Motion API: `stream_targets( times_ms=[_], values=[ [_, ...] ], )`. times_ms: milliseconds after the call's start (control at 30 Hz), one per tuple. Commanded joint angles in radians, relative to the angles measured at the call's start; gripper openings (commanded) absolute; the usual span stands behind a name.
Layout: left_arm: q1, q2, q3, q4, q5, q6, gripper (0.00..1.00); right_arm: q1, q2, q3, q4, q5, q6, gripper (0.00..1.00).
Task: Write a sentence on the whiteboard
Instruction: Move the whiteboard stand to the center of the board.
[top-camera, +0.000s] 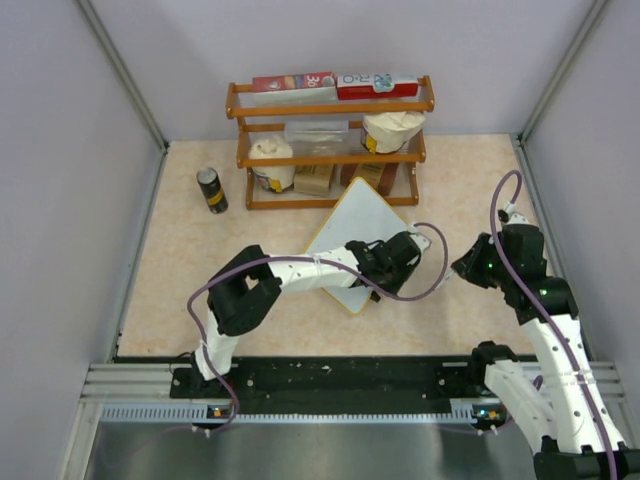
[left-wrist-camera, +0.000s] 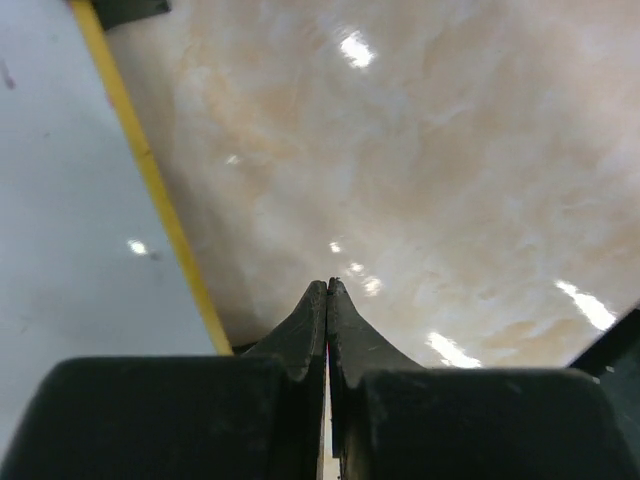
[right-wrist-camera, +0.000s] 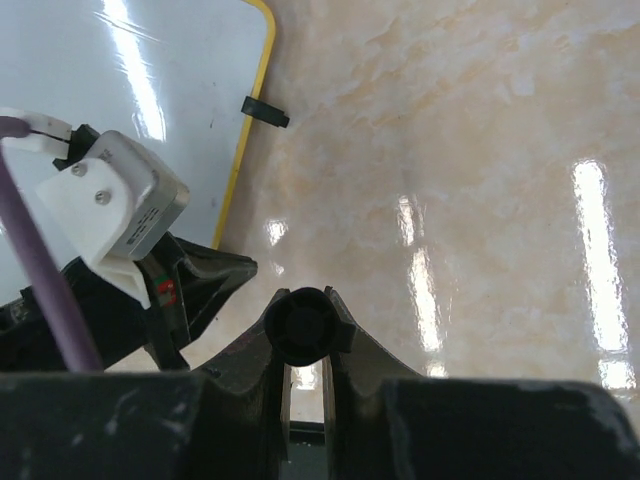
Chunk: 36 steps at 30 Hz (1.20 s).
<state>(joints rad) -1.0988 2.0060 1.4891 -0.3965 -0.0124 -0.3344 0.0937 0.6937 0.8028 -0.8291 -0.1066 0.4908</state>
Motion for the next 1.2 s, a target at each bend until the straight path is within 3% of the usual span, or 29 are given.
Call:
stream_targets(
  times_ms=[0,400,867,1167],
  values=[
    [0.002,0.025,0.03,-0.094,-0.165,-0.024,0.0,-0.011,-0.017,0.019,0.001,0.008,-0.017,0.0],
    [0.002,0.025,-0.055,-0.145,-0.201,-0.098,0.0,-0.011,-0.037,0.01,0.004,-0.011,-0.014,0.0],
    [0.002,-0.174,-0.302,-0.258,-0.299,-0.137,0.0,-0.012,-0.069,-0.01,0.016,-0.044,0.002,0.0],
    [-0.024,-0.311,-0.406,-0.147,-0.212,-0.123,0.0,-0.012,-0.076,-0.017,0.038,-0.094,0.002,0.0]
  ],
)
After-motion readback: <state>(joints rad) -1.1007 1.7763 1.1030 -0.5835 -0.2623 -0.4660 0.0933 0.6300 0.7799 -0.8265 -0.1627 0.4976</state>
